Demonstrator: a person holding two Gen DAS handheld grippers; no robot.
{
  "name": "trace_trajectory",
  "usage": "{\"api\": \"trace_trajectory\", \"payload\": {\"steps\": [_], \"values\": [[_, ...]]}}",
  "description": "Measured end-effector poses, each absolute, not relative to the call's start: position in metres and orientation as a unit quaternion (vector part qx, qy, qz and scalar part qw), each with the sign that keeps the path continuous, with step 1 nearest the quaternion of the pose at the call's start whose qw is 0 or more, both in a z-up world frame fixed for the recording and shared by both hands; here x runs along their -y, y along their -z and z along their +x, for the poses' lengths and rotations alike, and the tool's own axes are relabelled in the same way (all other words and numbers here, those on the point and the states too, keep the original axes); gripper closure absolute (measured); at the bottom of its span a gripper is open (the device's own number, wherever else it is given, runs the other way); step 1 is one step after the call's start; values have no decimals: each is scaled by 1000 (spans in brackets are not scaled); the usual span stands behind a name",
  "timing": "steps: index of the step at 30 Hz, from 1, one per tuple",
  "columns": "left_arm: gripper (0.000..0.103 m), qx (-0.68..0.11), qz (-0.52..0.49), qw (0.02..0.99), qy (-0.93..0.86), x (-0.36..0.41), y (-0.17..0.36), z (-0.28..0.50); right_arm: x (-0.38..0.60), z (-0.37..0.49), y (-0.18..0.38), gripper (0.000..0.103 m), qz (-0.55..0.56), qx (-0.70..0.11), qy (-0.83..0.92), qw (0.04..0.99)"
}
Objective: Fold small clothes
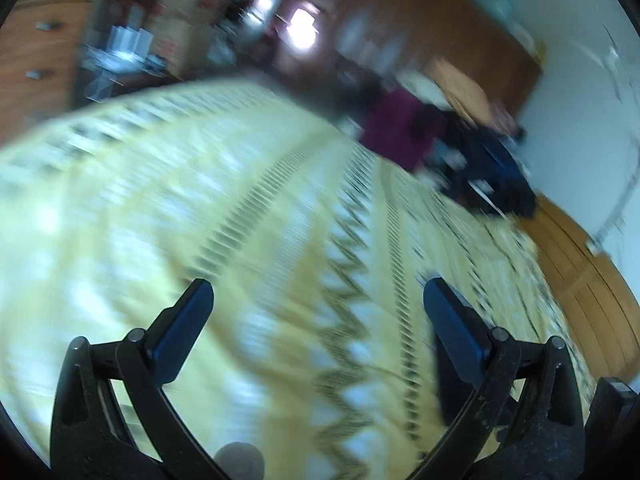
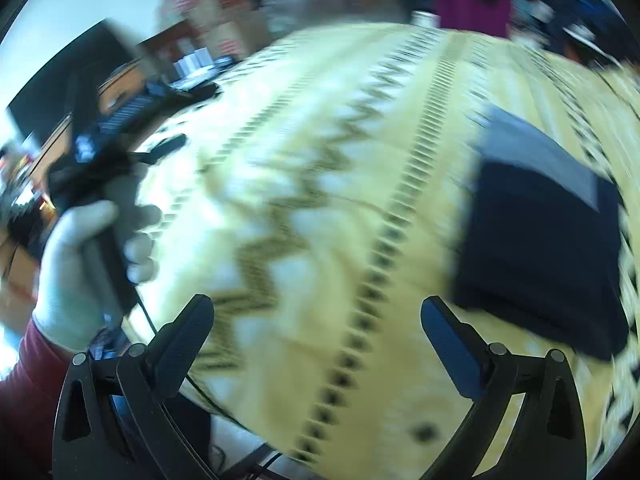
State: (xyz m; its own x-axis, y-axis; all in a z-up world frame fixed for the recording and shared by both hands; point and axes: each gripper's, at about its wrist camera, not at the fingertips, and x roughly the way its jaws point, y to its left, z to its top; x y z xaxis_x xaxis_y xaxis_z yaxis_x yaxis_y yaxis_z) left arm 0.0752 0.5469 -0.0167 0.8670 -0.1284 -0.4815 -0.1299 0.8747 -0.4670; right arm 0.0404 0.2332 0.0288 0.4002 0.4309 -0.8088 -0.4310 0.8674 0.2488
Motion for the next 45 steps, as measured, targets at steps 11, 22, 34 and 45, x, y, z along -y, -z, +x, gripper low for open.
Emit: {"api": "trace_trajectory", "payload": {"steps": [11, 22, 34, 45], "values": [[0, -366, -160, 834, -381, -798, 105, -104, -567, 12, -20, 0, -83, -482, -503, 712], [0, -401, -212, 811, -369, -820, 153, -119, -757, -5, 77, 0, -142, -498, -504, 691], [0, -427, -57, 860, -272, -754, 161, -61, -760, 11, 81, 0, -137, -431, -442, 775], [0, -426, -72, 859, -274, -741, 171, -47, -779, -30, 89, 0, -171, -383, -404, 813]]}}
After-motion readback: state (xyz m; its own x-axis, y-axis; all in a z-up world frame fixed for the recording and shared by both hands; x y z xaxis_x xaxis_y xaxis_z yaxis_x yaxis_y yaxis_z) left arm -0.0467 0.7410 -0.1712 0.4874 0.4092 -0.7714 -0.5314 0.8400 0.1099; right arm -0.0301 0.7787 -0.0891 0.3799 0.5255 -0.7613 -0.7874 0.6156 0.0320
